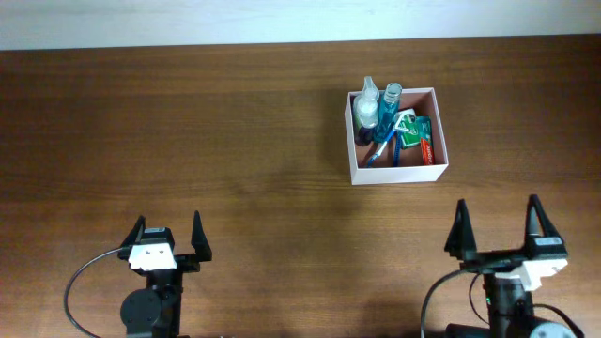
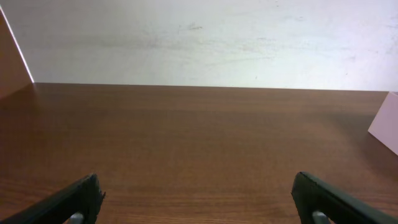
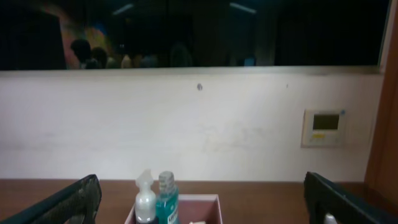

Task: Pack container

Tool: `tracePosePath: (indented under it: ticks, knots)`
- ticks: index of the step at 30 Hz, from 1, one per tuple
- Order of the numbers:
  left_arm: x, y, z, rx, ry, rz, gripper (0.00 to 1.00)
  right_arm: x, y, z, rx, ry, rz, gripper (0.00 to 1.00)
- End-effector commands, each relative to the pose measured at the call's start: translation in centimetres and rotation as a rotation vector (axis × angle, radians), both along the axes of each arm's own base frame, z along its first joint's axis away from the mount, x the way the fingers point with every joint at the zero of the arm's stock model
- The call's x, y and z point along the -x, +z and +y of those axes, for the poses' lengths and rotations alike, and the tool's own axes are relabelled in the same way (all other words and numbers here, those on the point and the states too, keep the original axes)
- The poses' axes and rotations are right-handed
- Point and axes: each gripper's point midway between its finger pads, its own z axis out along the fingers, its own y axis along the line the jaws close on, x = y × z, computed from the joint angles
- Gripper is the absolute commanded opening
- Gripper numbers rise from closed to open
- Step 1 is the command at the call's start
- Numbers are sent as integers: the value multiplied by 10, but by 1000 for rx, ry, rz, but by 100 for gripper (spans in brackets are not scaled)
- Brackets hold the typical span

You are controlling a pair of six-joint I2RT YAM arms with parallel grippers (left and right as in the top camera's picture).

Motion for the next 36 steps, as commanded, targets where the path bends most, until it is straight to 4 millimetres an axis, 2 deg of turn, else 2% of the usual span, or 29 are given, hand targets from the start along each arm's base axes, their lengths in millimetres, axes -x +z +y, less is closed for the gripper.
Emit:
tracePosePath:
  ticks: [1, 9, 17, 20, 27, 31, 36]
  knots:
    - [0, -1, 1, -15, 5, 0, 100, -8, -20, 0, -6, 7, 31, 99]
    - [0, -1, 1, -16, 5, 0, 99, -21, -46, 10, 44, 43, 35, 99]
    - [0, -1, 1, -15, 5, 0, 100, -29, -69, 10, 39, 46, 83, 99]
    - [0, -1, 1, -15, 5, 0, 99, -33, -87, 10, 35, 48, 119, 99]
    - [0, -1, 1, -16, 5, 0, 99, -38, -109, 9, 31, 49, 163, 99]
    - [0, -1, 1, -15, 5, 0, 99, -39, -115, 9, 30, 49, 172, 99]
    - [0, -1, 1, -15, 5, 0, 99, -40, -112, 9, 33, 48, 140, 99]
